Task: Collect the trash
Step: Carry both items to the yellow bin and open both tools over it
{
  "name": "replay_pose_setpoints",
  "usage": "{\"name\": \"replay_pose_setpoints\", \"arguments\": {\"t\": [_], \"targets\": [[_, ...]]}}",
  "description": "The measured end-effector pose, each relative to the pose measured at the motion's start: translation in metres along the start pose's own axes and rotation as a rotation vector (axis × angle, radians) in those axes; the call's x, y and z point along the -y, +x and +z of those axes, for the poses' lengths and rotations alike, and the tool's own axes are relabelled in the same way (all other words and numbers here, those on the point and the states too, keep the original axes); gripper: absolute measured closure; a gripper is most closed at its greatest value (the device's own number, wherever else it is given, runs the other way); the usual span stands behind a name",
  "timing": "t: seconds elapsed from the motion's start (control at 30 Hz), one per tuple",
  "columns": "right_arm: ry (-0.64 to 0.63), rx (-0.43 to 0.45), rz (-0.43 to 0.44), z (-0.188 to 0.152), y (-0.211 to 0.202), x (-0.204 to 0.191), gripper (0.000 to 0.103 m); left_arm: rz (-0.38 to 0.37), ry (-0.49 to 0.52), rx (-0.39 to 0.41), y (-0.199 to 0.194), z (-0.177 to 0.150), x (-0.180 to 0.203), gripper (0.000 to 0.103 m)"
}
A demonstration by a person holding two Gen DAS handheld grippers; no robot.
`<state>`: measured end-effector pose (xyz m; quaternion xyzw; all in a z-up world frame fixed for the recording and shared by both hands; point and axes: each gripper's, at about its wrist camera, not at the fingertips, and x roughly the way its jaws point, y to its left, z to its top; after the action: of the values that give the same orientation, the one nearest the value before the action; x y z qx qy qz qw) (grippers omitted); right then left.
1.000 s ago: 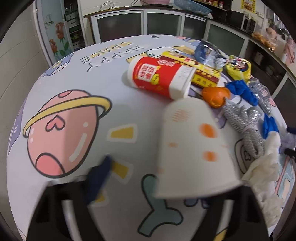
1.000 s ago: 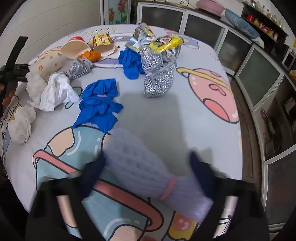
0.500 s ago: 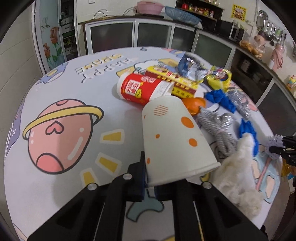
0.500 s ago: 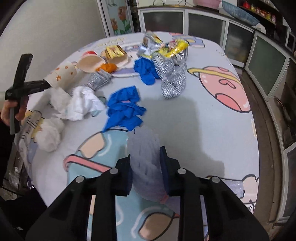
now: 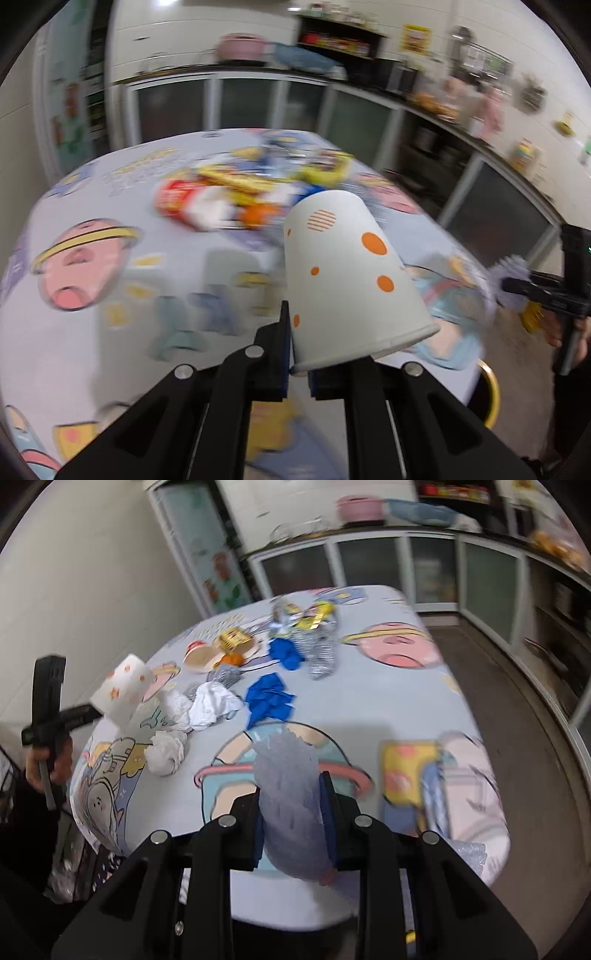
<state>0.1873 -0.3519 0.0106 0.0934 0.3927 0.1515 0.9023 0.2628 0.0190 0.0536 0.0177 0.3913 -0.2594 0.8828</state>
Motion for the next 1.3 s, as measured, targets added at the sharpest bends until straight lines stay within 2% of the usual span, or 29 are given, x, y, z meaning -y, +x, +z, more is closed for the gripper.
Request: {"name": "replay_pose_setpoints", "arguments": {"t": [0.13,0.2,0.27,0.37,0.5,0.67,0.8,0.9,1.0,1.03,1.1,1.17,1.2,1.3], "targets": [[0.109,0.06,-0.08,-0.043,-0.05,0.027,0.078,-0.116,0.112,-0.023,0.011,-0.005,0.069,0.097],[0.165,0.078,-0.153,-0.071,-0.075,0.043,0.077,-0.174,0.162,-0.045,0.021,-0.01,0.103,0.097],[0.225,0.083,-0.195,-0.094,-0.091,0.059,0.077,-0.234,0.22,-0.071,0.033,-0.015,0.142,0.097],[0.337,0.081,-0.302,-0.138,-0.114,0.087,0.077,-0.33,0.3,-0.117,0.053,-0.029,0.196,0.097],[0.461,0.061,-0.389,-0.194,-0.131,0.116,0.077,-0.436,0.401,-0.209,0.086,-0.051,0.27,0.097],[0.564,0.012,-0.478,-0.247,-0.13,0.143,0.076,-0.473,0.499,-0.33,0.131,-0.084,0.339,0.096],[0.627,-0.087,-0.501,-0.279,-0.108,0.161,0.074,-0.497,0.558,-0.45,0.169,-0.115,0.385,0.096],[0.655,-0.13,-0.509,-0.297,-0.094,0.169,0.074,-0.505,0.578,-0.531,0.192,-0.139,0.408,0.096],[0.689,-0.156,-0.514,-0.314,-0.086,0.176,0.072,-0.51,0.587,-0.553,0.201,-0.15,0.42,0.096],[0.704,-0.161,-0.518,-0.319,-0.083,0.18,0.069,-0.517,0.588,-0.551,0.202,-0.151,0.425,0.094],[0.736,-0.172,-0.534,-0.328,-0.083,0.186,0.061,-0.522,0.59,-0.543,0.202,-0.15,0.429,0.078],[0.755,-0.181,-0.557,-0.334,-0.084,0.193,0.056,-0.517,0.579,-0.52,0.197,-0.15,0.427,0.038],[0.763,-0.186,-0.569,-0.338,-0.085,0.196,0.055,-0.521,0.565,-0.508,0.19,-0.149,0.418,0.032],[0.784,-0.184,-0.589,-0.343,-0.092,0.2,0.048,-0.57,0.509,-0.503,0.187,-0.143,0.413,0.029]]}}
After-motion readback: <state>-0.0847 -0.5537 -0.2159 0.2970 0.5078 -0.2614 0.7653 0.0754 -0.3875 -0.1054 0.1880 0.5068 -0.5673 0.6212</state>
